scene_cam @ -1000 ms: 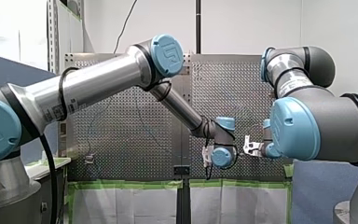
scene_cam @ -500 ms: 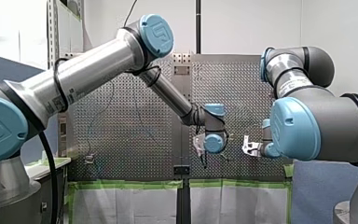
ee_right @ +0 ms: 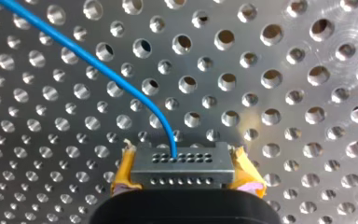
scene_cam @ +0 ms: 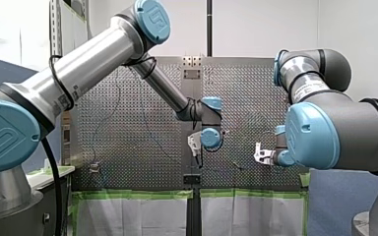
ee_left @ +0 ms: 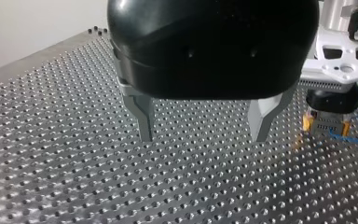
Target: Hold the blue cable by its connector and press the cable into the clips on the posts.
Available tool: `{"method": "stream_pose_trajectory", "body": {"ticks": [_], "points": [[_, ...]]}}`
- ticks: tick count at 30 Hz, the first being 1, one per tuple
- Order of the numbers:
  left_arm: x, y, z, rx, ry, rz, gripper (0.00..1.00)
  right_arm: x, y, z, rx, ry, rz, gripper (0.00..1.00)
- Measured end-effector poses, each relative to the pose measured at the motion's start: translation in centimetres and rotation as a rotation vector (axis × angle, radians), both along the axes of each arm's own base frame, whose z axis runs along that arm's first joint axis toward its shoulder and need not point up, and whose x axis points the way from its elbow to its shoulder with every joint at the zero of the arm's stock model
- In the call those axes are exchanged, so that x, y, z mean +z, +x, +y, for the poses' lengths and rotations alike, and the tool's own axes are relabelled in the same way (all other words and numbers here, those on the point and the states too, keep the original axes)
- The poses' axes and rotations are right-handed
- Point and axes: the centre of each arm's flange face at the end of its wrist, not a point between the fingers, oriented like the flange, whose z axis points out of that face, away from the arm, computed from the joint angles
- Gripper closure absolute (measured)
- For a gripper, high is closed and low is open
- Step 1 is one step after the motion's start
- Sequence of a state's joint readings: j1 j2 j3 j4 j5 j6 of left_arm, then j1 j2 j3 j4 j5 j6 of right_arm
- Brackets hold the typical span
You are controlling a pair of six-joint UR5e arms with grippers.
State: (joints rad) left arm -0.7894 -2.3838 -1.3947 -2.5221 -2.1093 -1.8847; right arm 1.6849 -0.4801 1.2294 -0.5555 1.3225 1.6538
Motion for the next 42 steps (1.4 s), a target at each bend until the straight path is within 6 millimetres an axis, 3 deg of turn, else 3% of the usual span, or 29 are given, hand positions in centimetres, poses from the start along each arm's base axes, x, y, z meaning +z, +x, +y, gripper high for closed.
{"method": "stream_pose_trajectory", "body": {"ticks": [28,42], "points": [[7.4,-6.9,6.4,0.016,0.023,-0.012,0.0,-0.1,0.8,0.4,0.012,0.005,0.004,0.77],[10.6,-9.4,8.9,0.005,-0.068,-0.076,0.0,-0.4,0.8,0.9,0.002,0.04,0.024,0.77]]}}
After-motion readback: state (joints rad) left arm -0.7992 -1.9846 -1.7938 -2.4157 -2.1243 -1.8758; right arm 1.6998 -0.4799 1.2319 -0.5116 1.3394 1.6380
